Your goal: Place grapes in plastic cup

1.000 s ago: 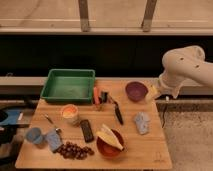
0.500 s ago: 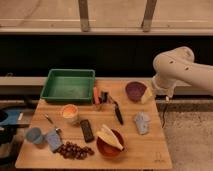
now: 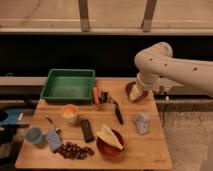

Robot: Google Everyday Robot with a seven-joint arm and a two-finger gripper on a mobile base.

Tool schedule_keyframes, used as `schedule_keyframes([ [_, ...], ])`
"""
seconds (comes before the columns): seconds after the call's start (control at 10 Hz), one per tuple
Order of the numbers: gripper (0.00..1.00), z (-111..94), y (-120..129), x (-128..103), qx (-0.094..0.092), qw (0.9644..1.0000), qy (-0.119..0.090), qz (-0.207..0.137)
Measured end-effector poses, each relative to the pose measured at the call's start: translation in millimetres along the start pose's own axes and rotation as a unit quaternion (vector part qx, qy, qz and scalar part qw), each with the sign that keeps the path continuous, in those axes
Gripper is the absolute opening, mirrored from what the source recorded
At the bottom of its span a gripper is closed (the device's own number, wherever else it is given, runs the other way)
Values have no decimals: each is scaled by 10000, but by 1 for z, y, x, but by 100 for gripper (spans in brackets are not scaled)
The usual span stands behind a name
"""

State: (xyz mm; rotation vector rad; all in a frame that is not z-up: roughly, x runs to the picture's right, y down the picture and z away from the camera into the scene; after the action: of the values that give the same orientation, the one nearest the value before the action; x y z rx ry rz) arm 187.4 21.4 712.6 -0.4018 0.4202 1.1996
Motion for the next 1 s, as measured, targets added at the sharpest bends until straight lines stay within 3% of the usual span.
schedule_keyframes([
  [0.2,80,-1,32,-17,-25,9992,-1,-406],
  [0.4,80,0,63,-22,-124,9955,25,-942],
  [0.5,80,1,86,-23,-160,9922,51,-1239],
  [0.7,80,2,151,-16,-266,9803,123,-1954],
  [0.8,80,2,168,-12,-289,9757,154,-2166],
  [0.9,80,2,177,-9,-295,9730,175,-2283],
  [1.0,80,2,174,-8,-285,9735,182,-2262],
])
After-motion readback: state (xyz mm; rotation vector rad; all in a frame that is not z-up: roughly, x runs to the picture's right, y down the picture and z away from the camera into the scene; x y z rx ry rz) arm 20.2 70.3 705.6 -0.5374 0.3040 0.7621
